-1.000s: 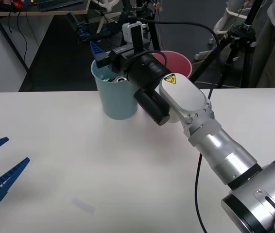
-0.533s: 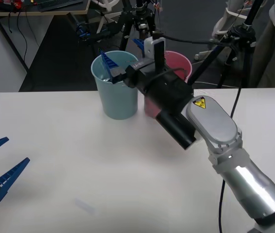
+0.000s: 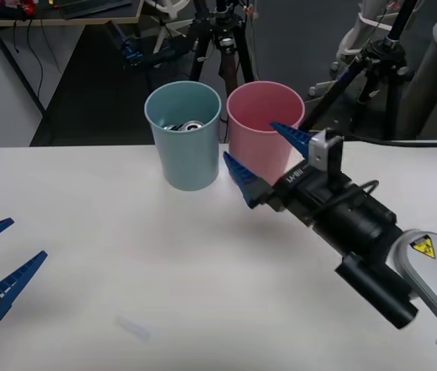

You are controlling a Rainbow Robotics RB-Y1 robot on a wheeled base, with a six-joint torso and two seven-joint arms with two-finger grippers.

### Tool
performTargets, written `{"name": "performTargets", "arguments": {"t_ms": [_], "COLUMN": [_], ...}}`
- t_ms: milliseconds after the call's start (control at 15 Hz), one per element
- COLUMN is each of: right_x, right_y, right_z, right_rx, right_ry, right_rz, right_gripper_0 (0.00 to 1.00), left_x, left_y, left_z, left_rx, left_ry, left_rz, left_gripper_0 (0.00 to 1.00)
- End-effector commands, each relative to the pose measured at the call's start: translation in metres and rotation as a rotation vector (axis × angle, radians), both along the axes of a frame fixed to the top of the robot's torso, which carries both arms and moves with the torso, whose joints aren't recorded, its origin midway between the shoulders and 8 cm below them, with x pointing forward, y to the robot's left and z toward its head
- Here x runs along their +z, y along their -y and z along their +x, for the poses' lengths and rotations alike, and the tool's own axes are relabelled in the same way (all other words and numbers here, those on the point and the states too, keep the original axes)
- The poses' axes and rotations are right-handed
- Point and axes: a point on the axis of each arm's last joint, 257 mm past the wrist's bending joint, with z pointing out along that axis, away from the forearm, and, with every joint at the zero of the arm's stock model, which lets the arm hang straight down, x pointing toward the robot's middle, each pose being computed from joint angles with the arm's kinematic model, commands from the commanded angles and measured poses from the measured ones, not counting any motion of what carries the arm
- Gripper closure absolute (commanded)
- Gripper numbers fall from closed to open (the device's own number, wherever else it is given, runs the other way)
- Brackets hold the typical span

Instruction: Grasp the object on the table and drop it into the matching bin: aluminum can to the light blue bin, PET bottle to the pink bin.

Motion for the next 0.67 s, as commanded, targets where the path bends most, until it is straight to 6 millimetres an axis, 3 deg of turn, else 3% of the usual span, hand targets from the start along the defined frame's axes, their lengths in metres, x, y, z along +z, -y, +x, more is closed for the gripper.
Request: {"name": "performTargets", "arguments": {"t_ms": [67,467,667], "right_x": [-0.028,-0.065,-0.073], "right_y": [0.046,0.145,0.181], "right_z": [-0.026,-0.088,-0.117], "right_rx": [0.01,-0.007,-0.01], "right_ry": [-0.043,-0.108,-0.14], "right_rz": [-0.056,-0.158,-0.17], "right_gripper_0": [0.0,0.0,0.0], "left_x": [0.0,0.0,0.0], "left_y": [0.0,0.0,0.0], "left_z": [0.0,0.0,0.0], "left_rx": [0.0,0.0,0.0], "left_ry": [0.0,0.0,0.0], "left_rz": [0.0,0.0,0.0], "left_gripper_0": [0.0,0.0,0.0]}}
